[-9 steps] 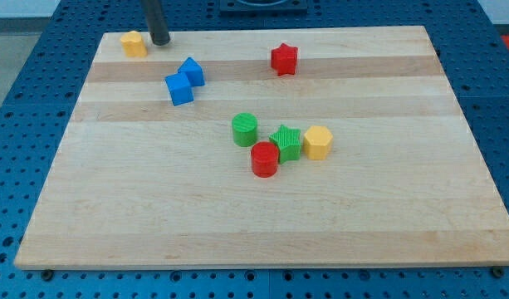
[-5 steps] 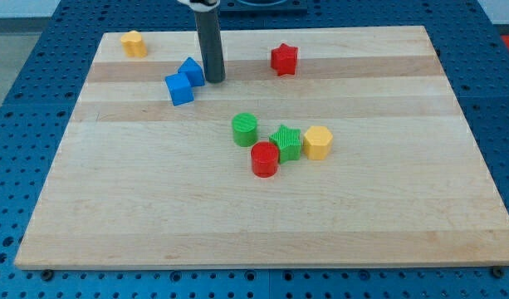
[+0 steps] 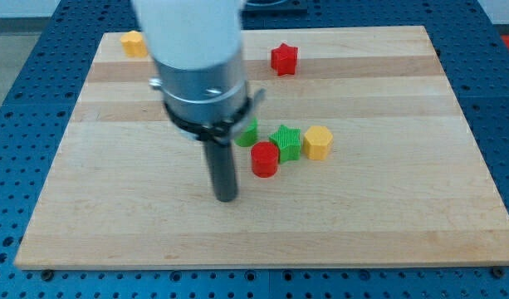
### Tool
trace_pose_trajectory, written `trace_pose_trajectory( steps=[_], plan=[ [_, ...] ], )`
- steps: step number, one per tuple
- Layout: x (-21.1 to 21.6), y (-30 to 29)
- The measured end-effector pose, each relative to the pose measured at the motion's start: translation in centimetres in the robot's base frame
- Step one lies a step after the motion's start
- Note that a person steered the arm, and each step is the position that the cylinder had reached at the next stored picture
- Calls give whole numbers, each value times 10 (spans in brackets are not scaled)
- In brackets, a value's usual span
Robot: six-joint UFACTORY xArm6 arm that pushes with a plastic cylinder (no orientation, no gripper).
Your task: Slide the red circle up a bit
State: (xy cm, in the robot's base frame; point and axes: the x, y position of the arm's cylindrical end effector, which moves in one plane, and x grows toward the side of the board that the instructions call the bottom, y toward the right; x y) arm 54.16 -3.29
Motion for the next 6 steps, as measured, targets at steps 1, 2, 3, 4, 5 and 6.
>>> trace_pose_trajectory(
  steps=[1, 2, 3, 4, 5, 6],
  plan=[
    [0, 56],
    [-9, 73],
    [-17, 60],
    [-19, 31],
    [-24, 14],
    [-24, 21]
  ],
)
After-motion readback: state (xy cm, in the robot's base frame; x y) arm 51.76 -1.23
